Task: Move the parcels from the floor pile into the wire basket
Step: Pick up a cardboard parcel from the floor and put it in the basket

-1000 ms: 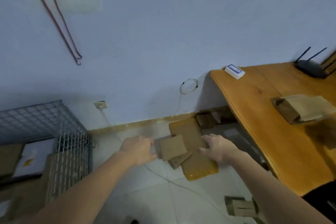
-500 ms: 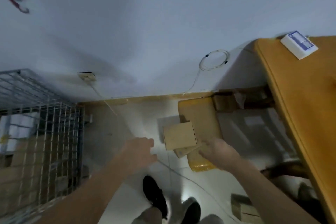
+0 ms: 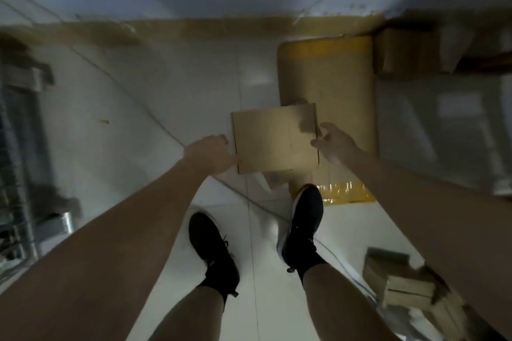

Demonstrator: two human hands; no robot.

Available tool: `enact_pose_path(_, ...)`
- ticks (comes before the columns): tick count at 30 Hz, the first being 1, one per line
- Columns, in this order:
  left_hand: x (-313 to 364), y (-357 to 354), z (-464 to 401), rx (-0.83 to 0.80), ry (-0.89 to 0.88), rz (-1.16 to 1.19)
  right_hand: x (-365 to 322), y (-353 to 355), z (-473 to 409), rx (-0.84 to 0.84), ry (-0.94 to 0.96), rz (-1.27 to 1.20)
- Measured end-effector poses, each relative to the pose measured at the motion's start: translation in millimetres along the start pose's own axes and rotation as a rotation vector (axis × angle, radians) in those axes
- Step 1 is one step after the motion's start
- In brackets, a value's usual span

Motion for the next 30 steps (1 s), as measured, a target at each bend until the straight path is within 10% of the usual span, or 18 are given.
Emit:
enact_pose_path(6, 15.8, -55.3, -28.9, -0.081, 0.239, 0.811, 2.0, -27.9, -32.1, -0.046, -0.122, -0.220)
enact_pose_path(12, -1.3, 27.5, 82.9, 0.307, 0.239, 0.986, -31.6, 39.8, 77.9, 0.091, -0.085, -0.528)
enact_pose_path(19, -11.0, 202.9, 314.3, 0.376, 0.236, 1.263, -139.1, 158.9, 310.7, 0.176, 0.097, -0.655)
enact_pose_path(30, -75.4, 311.8, 661.6, 0.735, 0.236, 1.396, -270.3, 265.3, 614.3, -0.076, 0.675, -0.523)
Point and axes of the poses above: each hand's wrist, its own z-axis away from the middle knuckle, its own y-axis out of the back of the hand, x = y × z, the point moved 4 cm from there along -z, towards the middle knuckle, and after that the axes turned 11 degrees about x, right-handed, at the moved point
